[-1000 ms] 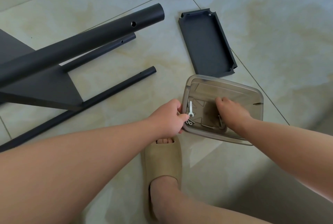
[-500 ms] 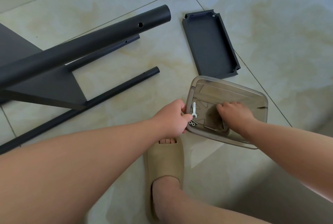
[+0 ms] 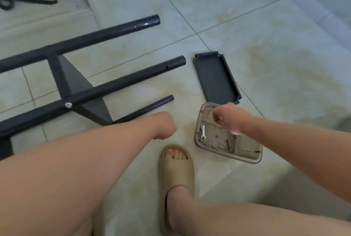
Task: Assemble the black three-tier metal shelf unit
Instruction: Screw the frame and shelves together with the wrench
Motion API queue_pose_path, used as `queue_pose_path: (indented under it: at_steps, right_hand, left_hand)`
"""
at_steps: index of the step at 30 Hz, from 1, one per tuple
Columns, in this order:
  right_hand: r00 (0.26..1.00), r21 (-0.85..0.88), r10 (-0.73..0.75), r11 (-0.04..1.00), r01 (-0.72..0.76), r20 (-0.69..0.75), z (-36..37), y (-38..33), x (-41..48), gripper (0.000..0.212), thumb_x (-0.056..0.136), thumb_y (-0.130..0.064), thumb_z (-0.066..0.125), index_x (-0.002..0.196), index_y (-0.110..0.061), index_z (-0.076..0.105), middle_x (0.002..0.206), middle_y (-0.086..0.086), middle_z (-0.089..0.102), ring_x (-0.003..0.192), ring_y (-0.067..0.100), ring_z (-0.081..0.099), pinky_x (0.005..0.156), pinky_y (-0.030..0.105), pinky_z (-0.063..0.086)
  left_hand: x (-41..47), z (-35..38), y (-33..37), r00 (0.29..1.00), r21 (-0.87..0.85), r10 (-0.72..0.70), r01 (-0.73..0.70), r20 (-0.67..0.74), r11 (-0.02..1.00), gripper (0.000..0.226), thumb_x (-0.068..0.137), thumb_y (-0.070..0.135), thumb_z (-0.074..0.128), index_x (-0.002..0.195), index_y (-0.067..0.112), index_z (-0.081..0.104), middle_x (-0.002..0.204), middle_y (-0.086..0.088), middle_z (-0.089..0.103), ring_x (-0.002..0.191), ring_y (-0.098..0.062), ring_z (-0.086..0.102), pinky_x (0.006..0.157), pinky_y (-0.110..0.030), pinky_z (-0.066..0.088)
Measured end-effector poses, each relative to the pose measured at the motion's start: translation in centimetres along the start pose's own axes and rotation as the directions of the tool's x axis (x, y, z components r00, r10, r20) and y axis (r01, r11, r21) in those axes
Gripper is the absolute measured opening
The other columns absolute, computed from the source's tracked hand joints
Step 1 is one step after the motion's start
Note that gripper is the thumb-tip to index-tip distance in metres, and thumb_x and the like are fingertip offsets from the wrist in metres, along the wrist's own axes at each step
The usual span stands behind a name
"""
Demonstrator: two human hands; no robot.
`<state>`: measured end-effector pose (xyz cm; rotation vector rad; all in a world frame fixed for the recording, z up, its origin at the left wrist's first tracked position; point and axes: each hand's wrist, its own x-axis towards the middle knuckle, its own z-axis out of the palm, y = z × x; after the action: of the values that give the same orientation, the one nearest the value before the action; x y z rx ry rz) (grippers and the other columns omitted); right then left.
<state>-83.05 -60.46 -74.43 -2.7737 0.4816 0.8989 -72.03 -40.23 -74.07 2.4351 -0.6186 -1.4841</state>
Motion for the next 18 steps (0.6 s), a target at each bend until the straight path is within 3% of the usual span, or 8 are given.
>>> queue_pose_path:
  at_steps: [3, 5, 7, 10, 13, 15, 18]
  right_hand:
    - [0.987, 0.152, -0.027, 0.987, 0.051, -0.158, -5.3, -4.4, -2.4, 0.012, 0.098, -0.011, 0.058, 0.100, -0.016, 0.068, 0.103, 0.000, 0.068, 0.090, 0.017, 0.057, 0.072, 0.026, 0.044]
    - [0.968, 0.283, -0.030, 0.954, 0.102, -0.248, -8.4, -8.2, -3.9, 0.011, 0.095, -0.011, 0.060, 0.094, -0.019, 0.067, 0.097, -0.004, 0.069, 0.090, 0.015, 0.062, 0.065, 0.021, 0.044]
    - [0.948, 0.363, -0.070, 0.913, 0.186, -0.311, -11.0, -12.3, -5.5, 0.011, 0.093, -0.012, 0.062, 0.089, -0.022, 0.065, 0.090, -0.007, 0.068, 0.090, 0.016, 0.066, 0.066, 0.021, 0.047]
    - [0.915, 0.411, -0.143, 0.860, 0.303, -0.376, -13.7, -18.5, -7.9, 0.007, 0.092, -0.016, 0.068, 0.089, -0.023, 0.069, 0.089, -0.009, 0.068, 0.088, 0.013, 0.065, 0.075, 0.025, 0.053]
    - [0.889, 0.451, -0.183, 0.808, 0.379, -0.420, -15.0, -23.8, -9.7, 0.010, 0.091, -0.013, 0.068, 0.087, -0.023, 0.070, 0.086, -0.007, 0.069, 0.079, 0.006, 0.060, 0.060, 0.007, 0.044]
    - [0.876, 0.460, -0.200, 0.788, 0.409, -0.438, -15.2, -26.6, -10.4, 0.014, 0.090, -0.011, 0.065, 0.086, -0.023, 0.071, 0.088, -0.005, 0.071, 0.078, 0.006, 0.061, 0.055, 0.005, 0.041]
    - [0.877, 0.502, -0.199, 0.755, 0.422, -0.438, -15.0, -29.6, -10.6, 0.018, 0.091, -0.011, 0.064, 0.088, -0.025, 0.074, 0.085, -0.006, 0.071, 0.079, 0.006, 0.064, 0.055, 0.006, 0.042]
  left_hand:
    - [-4.1, -3.8, -2.2, 0.994, -0.180, -0.102, 0.105, 0.024, 0.978, 0.030, 0.101, 0.024, 0.051, 0.120, 0.004, 0.063, 0.112, -0.009, 0.072, 0.099, -0.025, 0.072, 0.087, -0.038, 0.059]
    - [-7.7, -6.1, -3.7, 0.991, -0.360, -0.120, 0.130, 0.052, 0.924, 0.030, 0.104, 0.027, 0.046, 0.121, 0.006, 0.059, 0.116, -0.009, 0.069, 0.096, -0.023, 0.071, 0.083, -0.036, 0.059]
    - [-10.8, -8.0, -5.1, 0.992, -0.604, -0.123, 0.112, 0.023, 0.789, 0.035, 0.106, 0.028, 0.043, 0.122, 0.002, 0.058, 0.117, -0.013, 0.068, 0.096, -0.025, 0.069, 0.080, -0.035, 0.057]
    - [-14.7, -9.9, -6.7, 0.992, -0.874, -0.110, 0.007, -0.053, 0.486, 0.043, 0.107, 0.033, 0.041, 0.120, -0.003, 0.061, 0.108, -0.018, 0.071, 0.093, -0.029, 0.071, 0.077, -0.037, 0.058]
    - [-18.2, -11.1, -8.0, 0.994, -0.969, -0.048, -0.081, -0.095, 0.234, 0.050, 0.108, 0.036, 0.036, 0.116, -0.007, 0.062, 0.110, -0.021, 0.071, 0.094, -0.031, 0.072, 0.077, -0.038, 0.058]
    - [-20.0, -11.3, -8.8, 0.994, -0.984, -0.001, -0.110, -0.111, 0.140, 0.052, 0.108, 0.036, 0.035, 0.113, -0.007, 0.063, 0.104, -0.021, 0.072, 0.088, -0.031, 0.072, 0.076, -0.037, 0.058]
    - [-21.2, -11.7, -10.2, 0.991, -0.990, -0.024, -0.130, -0.132, 0.062, 0.045, 0.108, 0.031, 0.037, 0.101, -0.003, 0.064, 0.076, -0.016, 0.072, 0.071, -0.028, 0.073, 0.072, -0.034, 0.058]
